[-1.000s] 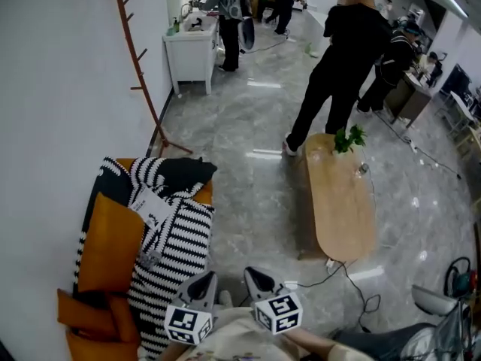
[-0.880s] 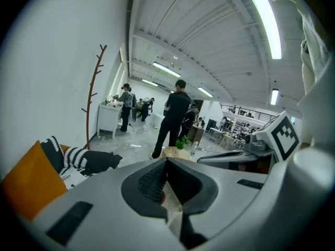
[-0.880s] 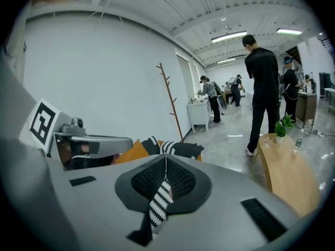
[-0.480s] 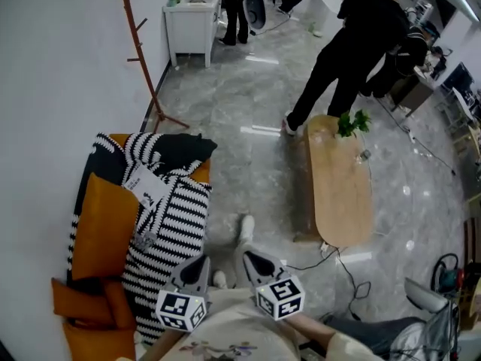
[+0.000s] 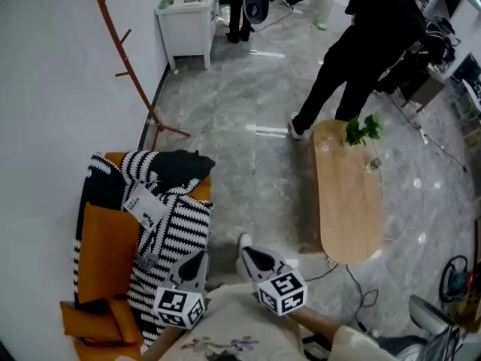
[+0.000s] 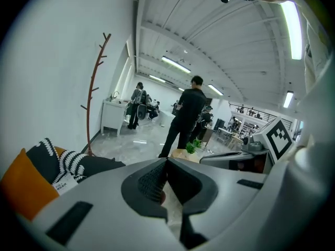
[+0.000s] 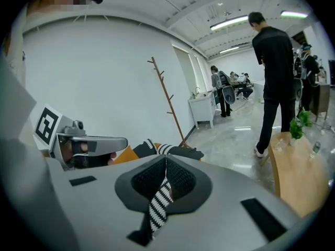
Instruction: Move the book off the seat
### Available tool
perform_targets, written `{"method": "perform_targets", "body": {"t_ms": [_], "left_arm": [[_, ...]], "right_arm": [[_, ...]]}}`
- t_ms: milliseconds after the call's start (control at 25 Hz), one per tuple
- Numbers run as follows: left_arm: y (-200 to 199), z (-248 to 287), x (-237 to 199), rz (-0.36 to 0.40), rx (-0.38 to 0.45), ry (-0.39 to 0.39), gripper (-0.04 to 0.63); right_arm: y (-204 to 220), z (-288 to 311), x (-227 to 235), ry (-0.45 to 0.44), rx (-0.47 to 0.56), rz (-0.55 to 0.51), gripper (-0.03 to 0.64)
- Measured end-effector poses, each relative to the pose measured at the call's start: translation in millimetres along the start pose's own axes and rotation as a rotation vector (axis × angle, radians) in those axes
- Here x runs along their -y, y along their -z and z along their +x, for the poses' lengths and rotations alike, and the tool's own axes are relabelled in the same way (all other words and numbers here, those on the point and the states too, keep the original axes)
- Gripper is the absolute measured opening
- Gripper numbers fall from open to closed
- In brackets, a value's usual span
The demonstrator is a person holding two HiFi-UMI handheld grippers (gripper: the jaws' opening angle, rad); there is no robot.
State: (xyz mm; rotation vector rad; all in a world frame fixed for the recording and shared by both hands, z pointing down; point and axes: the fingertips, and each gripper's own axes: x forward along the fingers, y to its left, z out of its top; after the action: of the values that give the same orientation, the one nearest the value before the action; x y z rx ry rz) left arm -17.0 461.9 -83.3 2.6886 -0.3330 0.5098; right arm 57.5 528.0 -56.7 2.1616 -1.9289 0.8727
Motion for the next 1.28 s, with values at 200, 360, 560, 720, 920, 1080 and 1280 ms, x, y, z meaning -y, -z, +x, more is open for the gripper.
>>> {"method": "perform_targets", "body": {"t_ms": [200, 360, 560, 720, 920, 1080, 1280], "left_arm": [[-46.7, 63.8, 4.4, 0.022, 0.016, 0.002, 0.008], [-65.2, 103.3, 3.6, -0.015, 0.01, -0.032, 0.009], [-84.9, 137.1, 5.9, -0.011, 0.015, -0.068, 0.008], [-85.9, 146.2, 10.5, -0.046, 0.005, -0.104, 0.008], [-87.1, 160.3, 5.0, -0.014, 0.016, -0.105, 0.008], [-72.7, 156.0, -8.3, -0.037, -0.036, -0.124, 0.009], [-68.4, 151.7, -23.5, -0.077, -0.04, -0.153, 0.008]], "right_arm": [[-43.4, 21.8, 68.3, 0.016, 0.013, 0.031, 0.008], [-64.9, 35.1, 112.4, 0.014, 0.011, 0.033, 0.008], [-81.9, 55.8, 151.6, -0.019, 0.01, 0.06, 0.008], [-85.2, 58.5, 160.4, -0.047, -0.017, 0.056, 0.008], [-81.6, 67.2, 173.9, -0.046, -0.002, 0.021, 0.008], [-70.0, 67.4, 167.3, -0.044, -0.025, 0.026, 0.008], [-67.9, 81.7, 155.5, -0.08, -0.064, -0.008, 0.008]]}}
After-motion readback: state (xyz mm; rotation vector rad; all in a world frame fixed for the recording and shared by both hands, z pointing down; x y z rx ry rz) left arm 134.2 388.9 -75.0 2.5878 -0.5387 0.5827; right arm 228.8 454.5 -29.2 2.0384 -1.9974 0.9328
